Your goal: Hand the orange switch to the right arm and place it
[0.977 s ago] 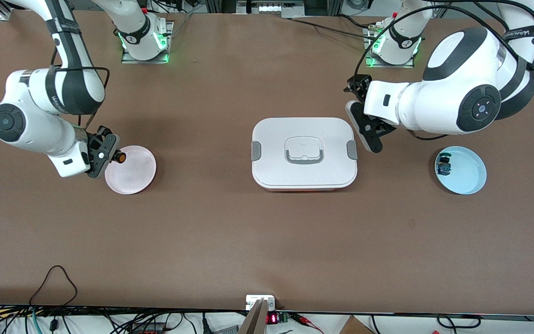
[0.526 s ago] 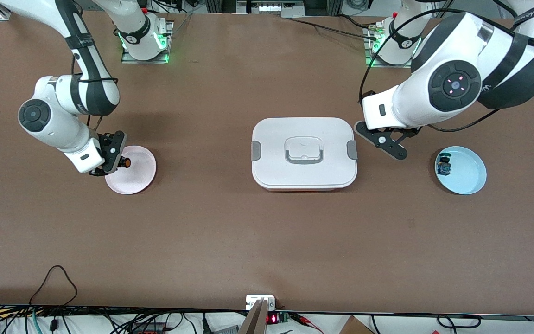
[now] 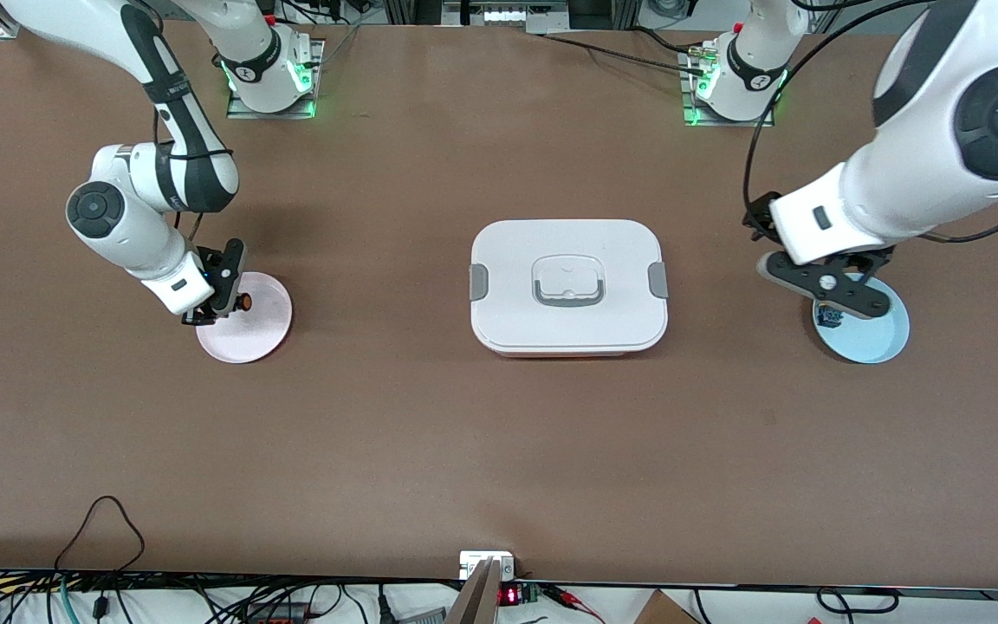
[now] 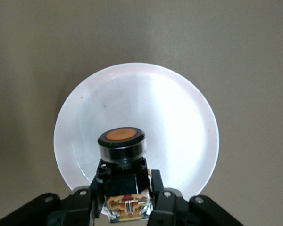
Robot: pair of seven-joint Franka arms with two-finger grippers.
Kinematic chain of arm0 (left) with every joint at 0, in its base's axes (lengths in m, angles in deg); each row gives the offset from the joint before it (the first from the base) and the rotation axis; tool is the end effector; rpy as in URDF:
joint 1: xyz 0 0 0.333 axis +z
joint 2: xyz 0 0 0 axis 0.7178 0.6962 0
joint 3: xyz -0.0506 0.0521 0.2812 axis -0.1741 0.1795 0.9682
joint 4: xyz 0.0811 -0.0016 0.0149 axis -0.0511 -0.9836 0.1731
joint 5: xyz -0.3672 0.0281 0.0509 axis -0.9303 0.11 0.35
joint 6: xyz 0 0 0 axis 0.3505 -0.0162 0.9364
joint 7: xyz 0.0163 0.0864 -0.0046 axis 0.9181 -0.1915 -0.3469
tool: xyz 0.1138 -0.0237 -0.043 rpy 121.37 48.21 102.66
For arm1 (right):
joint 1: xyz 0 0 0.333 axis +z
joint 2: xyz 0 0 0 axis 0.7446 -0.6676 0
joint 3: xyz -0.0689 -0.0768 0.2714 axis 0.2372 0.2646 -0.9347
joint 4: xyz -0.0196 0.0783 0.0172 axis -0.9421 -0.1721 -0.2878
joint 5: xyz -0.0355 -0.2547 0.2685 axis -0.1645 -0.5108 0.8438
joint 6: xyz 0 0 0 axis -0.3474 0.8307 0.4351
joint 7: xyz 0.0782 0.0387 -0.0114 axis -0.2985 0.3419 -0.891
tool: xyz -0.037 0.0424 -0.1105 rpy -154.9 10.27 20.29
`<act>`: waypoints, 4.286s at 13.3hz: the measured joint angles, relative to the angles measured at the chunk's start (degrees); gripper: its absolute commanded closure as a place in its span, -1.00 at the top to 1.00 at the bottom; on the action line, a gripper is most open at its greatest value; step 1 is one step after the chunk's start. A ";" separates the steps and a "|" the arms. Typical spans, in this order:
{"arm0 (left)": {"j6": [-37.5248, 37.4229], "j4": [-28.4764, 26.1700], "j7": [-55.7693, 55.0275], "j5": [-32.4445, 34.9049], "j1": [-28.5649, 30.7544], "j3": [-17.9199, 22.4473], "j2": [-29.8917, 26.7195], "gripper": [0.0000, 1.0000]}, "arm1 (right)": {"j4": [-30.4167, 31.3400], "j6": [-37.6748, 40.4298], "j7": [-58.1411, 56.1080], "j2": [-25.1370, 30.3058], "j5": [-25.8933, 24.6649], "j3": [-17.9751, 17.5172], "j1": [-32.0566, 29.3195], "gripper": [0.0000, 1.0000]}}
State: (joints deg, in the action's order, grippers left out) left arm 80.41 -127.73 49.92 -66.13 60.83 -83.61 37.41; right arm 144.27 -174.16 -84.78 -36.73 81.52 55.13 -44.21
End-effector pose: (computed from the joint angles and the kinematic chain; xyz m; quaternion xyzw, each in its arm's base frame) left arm 0.5769 -0.1431 0.5343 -0.9763 0.1919 0.0983 0.0203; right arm 0.5260 0.0265 0.2197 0.7353 0.6771 -0.0105 0.0272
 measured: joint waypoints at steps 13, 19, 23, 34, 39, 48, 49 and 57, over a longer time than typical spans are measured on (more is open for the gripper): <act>18.49 -23.93 -9.88 -13.64 -15.94 36.91 -22.01 1.00 | 0.51 -6.76 -0.39 -6.44 -1.05 0.02 -0.08 0.99; 18.98 -28.70 -8.83 -13.80 -16.15 37.09 -25.59 1.00 | 0.32 -6.84 -0.36 -5.27 -1.05 0.13 -0.10 1.00; 19.06 -28.70 -5.99 -13.80 -16.15 37.09 -25.53 1.00 | -2.44 -1.58 -0.33 -0.60 -1.03 0.36 -0.13 1.00; 19.59 -28.56 -5.33 -13.79 -16.23 37.08 -25.40 1.00 | -23.77 27.95 20.46 6.32 10.00 2.38 -0.39 1.00; 19.59 -28.54 -5.30 -13.79 -16.25 37.08 -25.39 1.00 | -24.12 36.19 46.78 6.57 10.61 2.94 -0.42 1.00; 19.60 -28.50 -5.25 -13.79 -16.29 37.08 -25.37 1.00 | -39.84 52.13 73.01 8.86 6.20 4.82 -1.60 1.00; 19.60 -28.50 -5.24 -13.79 -16.29 37.08 -25.37 1.00 | -42.06 52.22 72.83 8.70 5.27 5.04 -2.39 1.00; 19.60 -28.48 -5.19 -13.79 -16.29 37.08 -25.36 1.00 | -32.39 49.79 75.92 15.41 4.68 4.78 -2.34 1.00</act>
State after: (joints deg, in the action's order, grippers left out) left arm 100.00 -156.21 44.73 -79.92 44.53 -46.53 12.05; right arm 111.88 -124.37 -8.85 -21.32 86.20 59.92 -46.55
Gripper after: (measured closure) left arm 0.000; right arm 0.000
